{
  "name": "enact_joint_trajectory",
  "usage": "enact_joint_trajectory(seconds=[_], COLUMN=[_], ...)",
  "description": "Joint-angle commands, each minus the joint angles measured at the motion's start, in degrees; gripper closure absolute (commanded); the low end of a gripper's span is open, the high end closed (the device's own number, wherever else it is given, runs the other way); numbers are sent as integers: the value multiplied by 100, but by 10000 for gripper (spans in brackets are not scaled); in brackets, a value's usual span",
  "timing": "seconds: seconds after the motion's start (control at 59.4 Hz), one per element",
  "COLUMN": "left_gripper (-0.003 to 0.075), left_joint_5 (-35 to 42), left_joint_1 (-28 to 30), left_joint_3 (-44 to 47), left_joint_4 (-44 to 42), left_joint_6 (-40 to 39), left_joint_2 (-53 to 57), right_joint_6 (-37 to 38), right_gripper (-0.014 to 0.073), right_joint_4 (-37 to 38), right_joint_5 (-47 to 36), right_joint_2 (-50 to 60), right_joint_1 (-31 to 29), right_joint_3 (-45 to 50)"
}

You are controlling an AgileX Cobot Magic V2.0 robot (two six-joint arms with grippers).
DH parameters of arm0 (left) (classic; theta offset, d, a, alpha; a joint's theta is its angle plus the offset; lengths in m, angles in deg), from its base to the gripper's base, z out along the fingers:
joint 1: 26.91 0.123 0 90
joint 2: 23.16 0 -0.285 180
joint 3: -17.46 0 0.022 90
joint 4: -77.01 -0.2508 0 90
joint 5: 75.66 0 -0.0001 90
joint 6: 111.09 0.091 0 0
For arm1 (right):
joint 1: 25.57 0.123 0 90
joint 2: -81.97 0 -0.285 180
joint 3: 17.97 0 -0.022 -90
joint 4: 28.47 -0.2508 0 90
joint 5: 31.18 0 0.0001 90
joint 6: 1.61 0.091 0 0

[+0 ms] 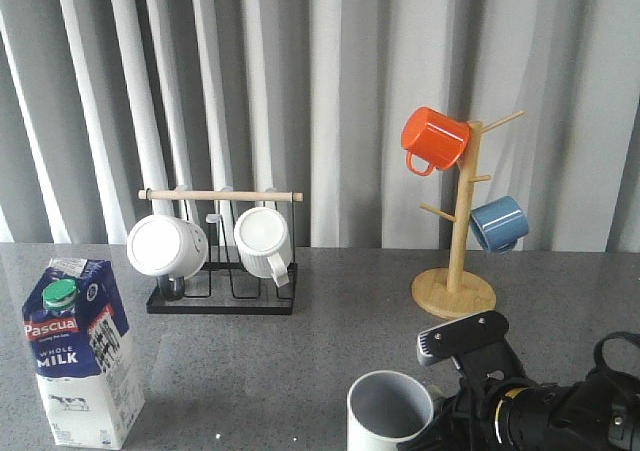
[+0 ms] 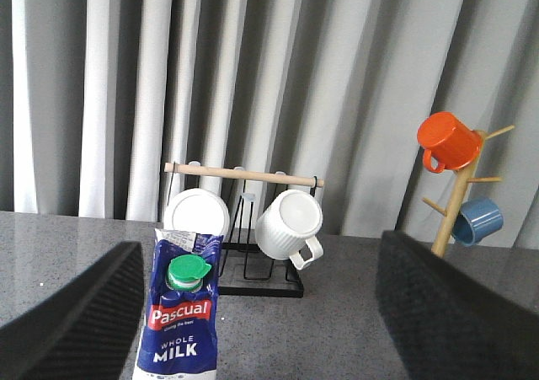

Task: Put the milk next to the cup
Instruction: 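Slide the white mug toward the table center and release it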

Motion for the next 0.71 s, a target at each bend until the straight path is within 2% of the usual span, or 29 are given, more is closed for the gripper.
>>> enact_joint_trajectory(seconds=[0.0,0.168,0.32,0.505,0.69], left_gripper=[165,165,165,165,165], left_joint_5=[356,352,352,352,308], left_joint_1=[11,11,11,11,11], left_joint_3=[-193,-193,-193,-193,-193], left_joint_4=[61,61,61,61,61], left_joint_6=[15,15,15,15,15], left_joint_2=[-61,-61,-61,-61,-61], right_joint_6=[-87,-93,-98,-169,-468], right_gripper=[414,216,107,109,146], right_joint_4=[17,-12,-34,-25,-25], right_joint_5=[-57,165,491,1160,1856], right_joint_2=[210,373,707,1445,2784], right_joint_1=[3,3,3,3,3], right_joint_3=[-187,-187,-187,-187,-187])
